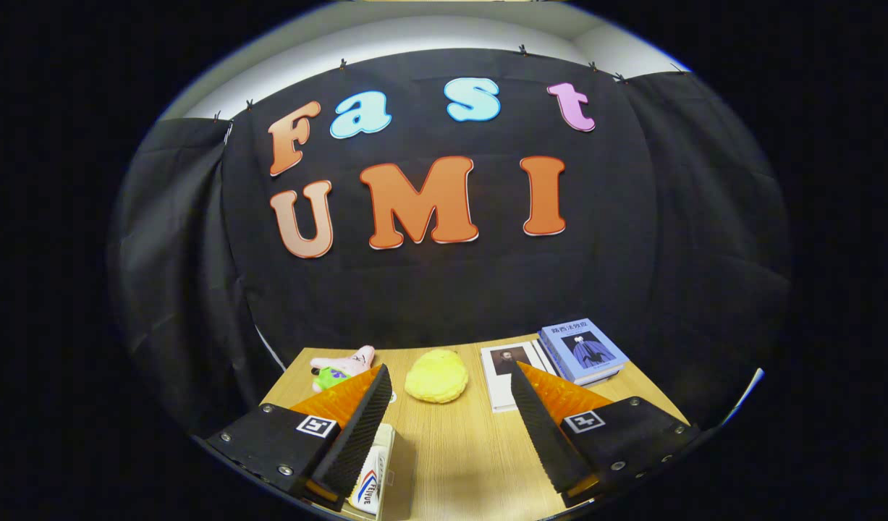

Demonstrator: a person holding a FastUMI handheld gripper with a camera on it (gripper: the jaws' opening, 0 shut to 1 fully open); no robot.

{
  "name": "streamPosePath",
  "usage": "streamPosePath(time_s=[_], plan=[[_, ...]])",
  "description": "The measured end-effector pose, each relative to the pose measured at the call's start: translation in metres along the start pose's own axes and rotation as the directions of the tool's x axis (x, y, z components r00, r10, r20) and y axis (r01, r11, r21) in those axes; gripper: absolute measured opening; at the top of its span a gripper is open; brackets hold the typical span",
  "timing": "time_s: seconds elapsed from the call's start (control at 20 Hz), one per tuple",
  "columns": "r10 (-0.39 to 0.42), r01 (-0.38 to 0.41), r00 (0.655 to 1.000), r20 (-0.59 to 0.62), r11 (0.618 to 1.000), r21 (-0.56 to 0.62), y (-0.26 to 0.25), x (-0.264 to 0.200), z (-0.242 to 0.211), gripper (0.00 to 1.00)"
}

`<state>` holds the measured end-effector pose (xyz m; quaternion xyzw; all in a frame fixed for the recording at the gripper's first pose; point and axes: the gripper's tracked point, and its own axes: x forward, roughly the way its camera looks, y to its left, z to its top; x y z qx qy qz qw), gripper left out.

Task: Open the storage box then place both shoes into the box .Put the left shoe in first, then the right shoe, with the right side of both shoes facing outward in a uniform manner.

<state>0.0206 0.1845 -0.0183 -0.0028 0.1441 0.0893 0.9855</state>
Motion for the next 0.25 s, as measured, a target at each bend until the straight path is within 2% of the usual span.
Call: streamPosePath(time_s=[0.25], plan=[[-0.076, 0.083, 0.988, 0.134, 0.996, -0.043, -0.043, -0.029, 0.056, 0.98]])
